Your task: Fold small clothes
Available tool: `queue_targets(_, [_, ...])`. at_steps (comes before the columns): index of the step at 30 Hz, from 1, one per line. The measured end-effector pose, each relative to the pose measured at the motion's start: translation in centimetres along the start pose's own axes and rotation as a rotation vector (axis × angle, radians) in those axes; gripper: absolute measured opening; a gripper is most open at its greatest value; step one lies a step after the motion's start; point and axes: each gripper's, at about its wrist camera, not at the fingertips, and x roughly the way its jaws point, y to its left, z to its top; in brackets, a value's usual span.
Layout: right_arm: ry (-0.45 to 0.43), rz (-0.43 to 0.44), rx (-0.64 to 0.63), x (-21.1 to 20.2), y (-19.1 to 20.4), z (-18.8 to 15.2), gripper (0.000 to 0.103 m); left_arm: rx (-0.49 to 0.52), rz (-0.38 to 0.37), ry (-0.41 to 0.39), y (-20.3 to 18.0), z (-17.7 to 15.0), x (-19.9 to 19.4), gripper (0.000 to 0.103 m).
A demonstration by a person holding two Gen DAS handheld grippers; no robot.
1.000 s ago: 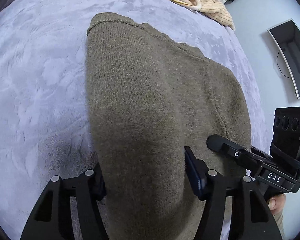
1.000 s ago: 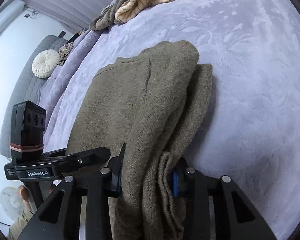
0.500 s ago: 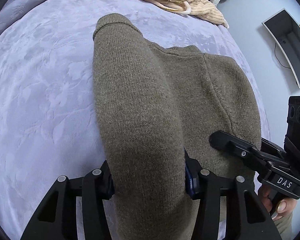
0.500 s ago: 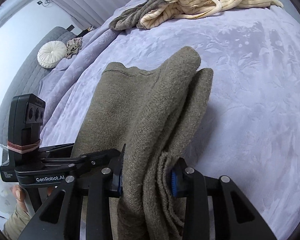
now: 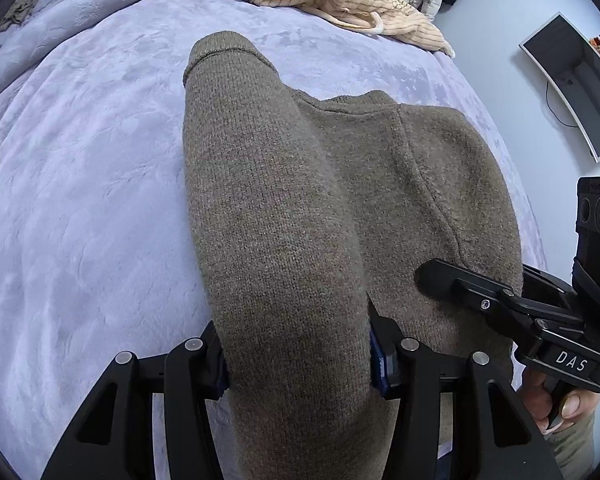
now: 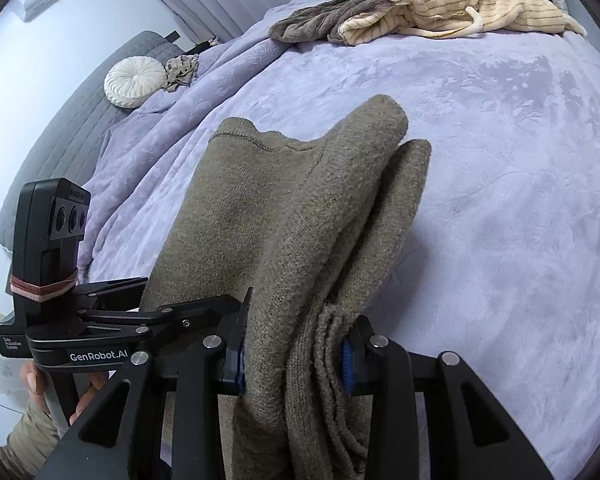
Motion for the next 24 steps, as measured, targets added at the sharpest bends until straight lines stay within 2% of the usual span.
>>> queue_targets(13, [0.003, -0.003, -0.043, -0.7, 3.0, -4.7, 0.037, 0.056, 0.066, -0.038, -1.2, -4.8, -1.8, 0.053])
queue_targets(24, [0.003, -0.013, -0.06, -0.7, 4.3, -7.6, 0.037, 0.073, 0.077, -0.047, -1.5, -7.5, -2.8, 0.053])
